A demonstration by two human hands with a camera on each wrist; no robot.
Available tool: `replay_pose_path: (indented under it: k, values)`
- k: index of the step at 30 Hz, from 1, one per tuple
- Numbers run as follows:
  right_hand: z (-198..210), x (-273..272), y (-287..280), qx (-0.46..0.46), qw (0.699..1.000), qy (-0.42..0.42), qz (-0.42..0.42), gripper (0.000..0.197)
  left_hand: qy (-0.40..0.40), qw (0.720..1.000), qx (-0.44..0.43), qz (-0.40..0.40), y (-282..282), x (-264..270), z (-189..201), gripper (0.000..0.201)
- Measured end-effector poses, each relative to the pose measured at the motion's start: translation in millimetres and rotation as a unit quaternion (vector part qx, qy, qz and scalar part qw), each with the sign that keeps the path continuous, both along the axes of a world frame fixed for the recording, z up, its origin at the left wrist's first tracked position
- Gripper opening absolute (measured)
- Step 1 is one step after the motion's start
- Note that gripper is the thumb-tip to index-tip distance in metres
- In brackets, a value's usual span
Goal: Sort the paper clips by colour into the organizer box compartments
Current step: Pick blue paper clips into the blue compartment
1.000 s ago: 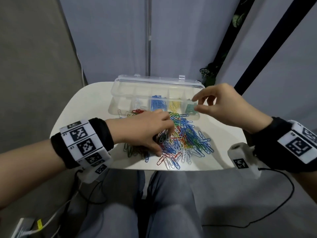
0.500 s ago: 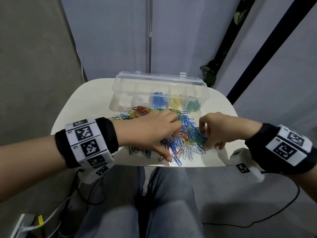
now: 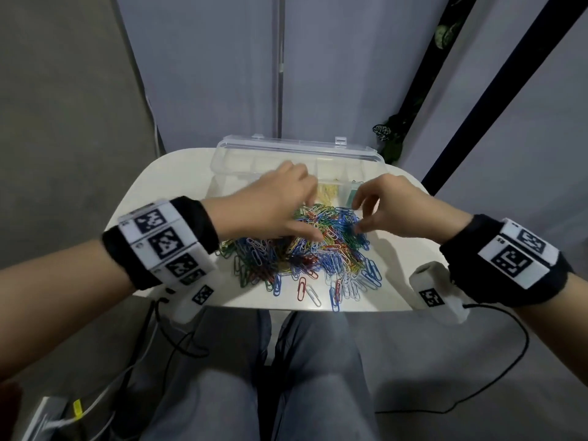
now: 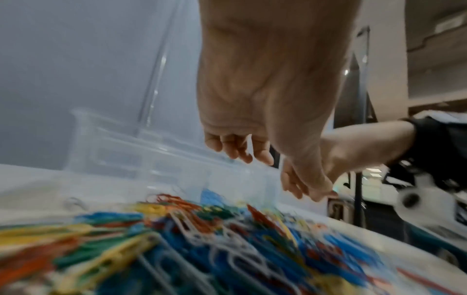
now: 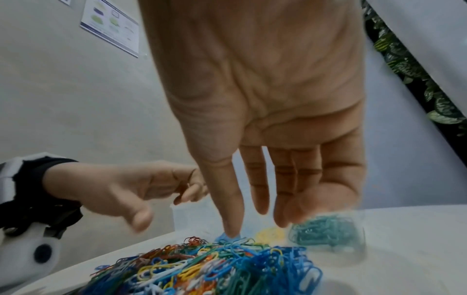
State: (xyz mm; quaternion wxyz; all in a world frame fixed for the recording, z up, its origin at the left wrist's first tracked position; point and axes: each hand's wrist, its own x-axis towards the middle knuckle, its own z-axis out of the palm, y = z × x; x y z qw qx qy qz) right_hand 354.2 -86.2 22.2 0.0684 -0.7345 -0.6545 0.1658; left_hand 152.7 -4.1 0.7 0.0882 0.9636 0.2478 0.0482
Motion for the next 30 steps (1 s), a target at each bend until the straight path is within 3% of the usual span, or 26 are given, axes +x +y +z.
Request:
replay_pose_path:
  k: [6,11,15,21,26,30]
  values:
    - [1,-17,-3,0.027,0.991,0.024,0.131,0.035,-0.157,0.965,-0.016,0.208,33,-49,18,0.049]
    - [-8,-34,12,-0.006,0.989,-0.013,0.147,0.046,-0.131,0.927,-0.08,0.342,68,-75,7,0.061]
    - [-9,-45,19,-0.058,0.981,-0.057,0.174,0.055,-0.113,0.92,-0.136,0.35,76,-81,-7,0.056]
    - [-12,-53,27,-0.006,0.981,-0.1,0.166,0.034,-0.157,0.924,-0.157,0.31,69,-78,-6,0.046]
    - [-11,-70,32,0.047,0.983,-0.021,0.178,0.022,-0.15,0.931,-0.157,0.293,68,-82,-4,0.048]
    - [-15,-80,36,-0.004,0.978,-0.002,0.207,0.032,-0.142,0.932,-0.163,0.291,68,-82,-1,0.049]
